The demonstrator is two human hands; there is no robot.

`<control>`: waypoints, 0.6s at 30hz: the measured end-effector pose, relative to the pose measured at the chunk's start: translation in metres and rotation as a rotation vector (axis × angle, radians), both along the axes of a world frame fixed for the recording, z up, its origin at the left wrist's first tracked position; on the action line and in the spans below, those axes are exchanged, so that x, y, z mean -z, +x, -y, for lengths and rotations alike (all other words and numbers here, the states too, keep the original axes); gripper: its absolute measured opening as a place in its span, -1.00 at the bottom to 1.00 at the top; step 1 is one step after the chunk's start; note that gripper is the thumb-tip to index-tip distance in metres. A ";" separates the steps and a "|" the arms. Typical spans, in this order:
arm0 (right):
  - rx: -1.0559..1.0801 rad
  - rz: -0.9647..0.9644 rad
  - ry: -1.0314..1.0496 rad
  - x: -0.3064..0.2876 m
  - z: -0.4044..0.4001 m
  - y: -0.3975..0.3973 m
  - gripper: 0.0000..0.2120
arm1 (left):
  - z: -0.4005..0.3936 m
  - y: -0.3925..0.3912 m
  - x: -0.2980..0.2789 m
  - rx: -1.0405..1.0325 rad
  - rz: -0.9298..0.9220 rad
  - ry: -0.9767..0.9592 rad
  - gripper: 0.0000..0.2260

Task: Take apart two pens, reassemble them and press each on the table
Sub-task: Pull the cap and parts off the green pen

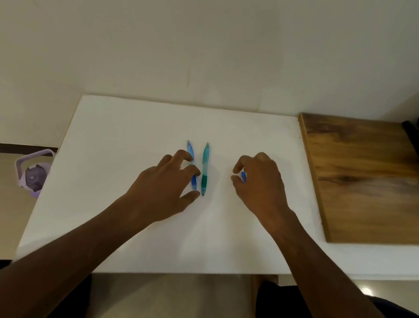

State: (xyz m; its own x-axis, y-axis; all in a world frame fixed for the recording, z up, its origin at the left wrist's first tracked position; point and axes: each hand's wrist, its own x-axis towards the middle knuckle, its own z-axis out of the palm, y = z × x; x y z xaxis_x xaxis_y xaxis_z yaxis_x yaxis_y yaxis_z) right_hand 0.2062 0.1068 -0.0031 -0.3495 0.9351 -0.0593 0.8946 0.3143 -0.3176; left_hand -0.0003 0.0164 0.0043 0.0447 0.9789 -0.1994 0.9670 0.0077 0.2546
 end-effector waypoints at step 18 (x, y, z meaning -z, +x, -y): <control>0.114 -0.489 -0.463 -0.010 0.020 -0.068 -0.70 | -0.007 -0.021 -0.008 -0.358 0.411 0.182 -0.77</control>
